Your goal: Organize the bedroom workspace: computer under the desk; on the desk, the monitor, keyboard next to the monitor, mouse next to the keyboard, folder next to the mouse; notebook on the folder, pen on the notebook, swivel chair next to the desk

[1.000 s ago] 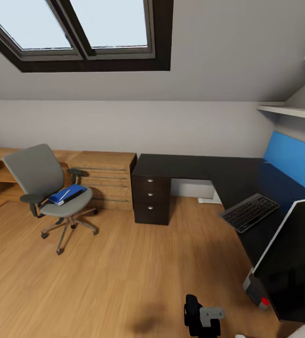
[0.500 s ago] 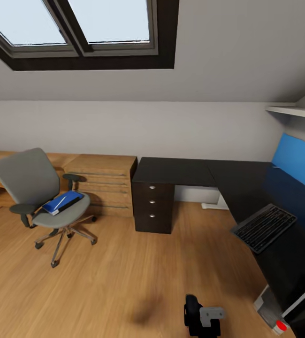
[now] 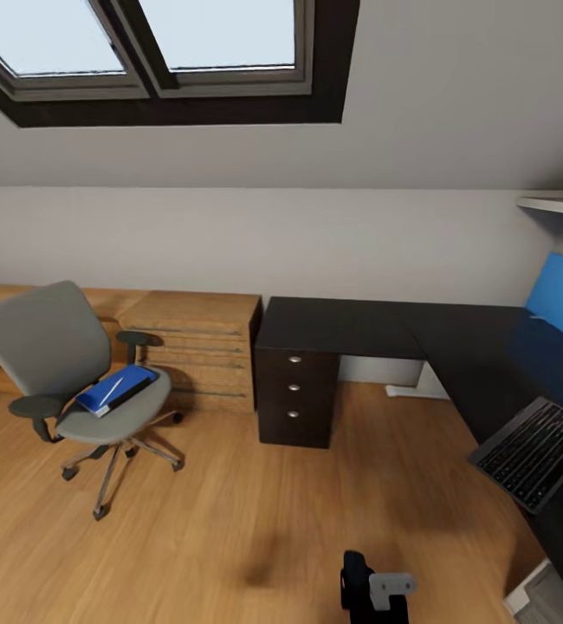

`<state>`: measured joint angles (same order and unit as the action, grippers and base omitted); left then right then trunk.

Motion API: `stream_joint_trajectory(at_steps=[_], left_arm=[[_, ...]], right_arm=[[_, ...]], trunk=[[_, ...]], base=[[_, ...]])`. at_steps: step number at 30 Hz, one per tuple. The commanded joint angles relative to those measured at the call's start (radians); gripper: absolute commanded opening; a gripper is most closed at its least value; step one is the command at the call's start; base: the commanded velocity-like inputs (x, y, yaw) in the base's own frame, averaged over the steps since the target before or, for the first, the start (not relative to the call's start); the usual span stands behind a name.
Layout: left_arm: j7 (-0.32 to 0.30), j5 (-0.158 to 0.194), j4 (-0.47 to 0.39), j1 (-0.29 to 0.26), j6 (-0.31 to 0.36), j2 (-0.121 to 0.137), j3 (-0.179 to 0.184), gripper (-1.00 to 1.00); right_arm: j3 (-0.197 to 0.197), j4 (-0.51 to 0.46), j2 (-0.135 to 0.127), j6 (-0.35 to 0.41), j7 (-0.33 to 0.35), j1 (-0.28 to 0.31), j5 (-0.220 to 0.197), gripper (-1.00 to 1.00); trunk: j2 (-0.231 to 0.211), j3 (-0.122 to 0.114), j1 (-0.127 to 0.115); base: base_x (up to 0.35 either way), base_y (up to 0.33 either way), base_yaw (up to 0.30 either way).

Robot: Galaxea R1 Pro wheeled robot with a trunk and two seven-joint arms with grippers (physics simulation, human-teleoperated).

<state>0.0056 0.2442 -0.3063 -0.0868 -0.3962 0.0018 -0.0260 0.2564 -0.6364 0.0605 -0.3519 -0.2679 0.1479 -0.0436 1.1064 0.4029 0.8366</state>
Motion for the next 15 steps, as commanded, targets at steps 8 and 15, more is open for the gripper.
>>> stream_joint_trajectory(at_steps=[8,15], left_arm=[[0.001,-0.001,0.001,-0.001,-0.003,0.000,-0.003,1.00],[0.001,-0.001,0.001,-0.001,-0.003,0.000,-0.003,1.00]], right_arm=[[0.006,0.001,-0.001,-0.004,-0.007,0.001,-0.007,-1.00],[0.005,0.001,-0.001,-0.004,-0.007,0.001,-0.008,-1.00]], trunk=[[0.001,0.001,0.001],[0.001,0.001,0.001]], base=[[0.328,0.045,0.000],[0.335,0.002,0.000]])
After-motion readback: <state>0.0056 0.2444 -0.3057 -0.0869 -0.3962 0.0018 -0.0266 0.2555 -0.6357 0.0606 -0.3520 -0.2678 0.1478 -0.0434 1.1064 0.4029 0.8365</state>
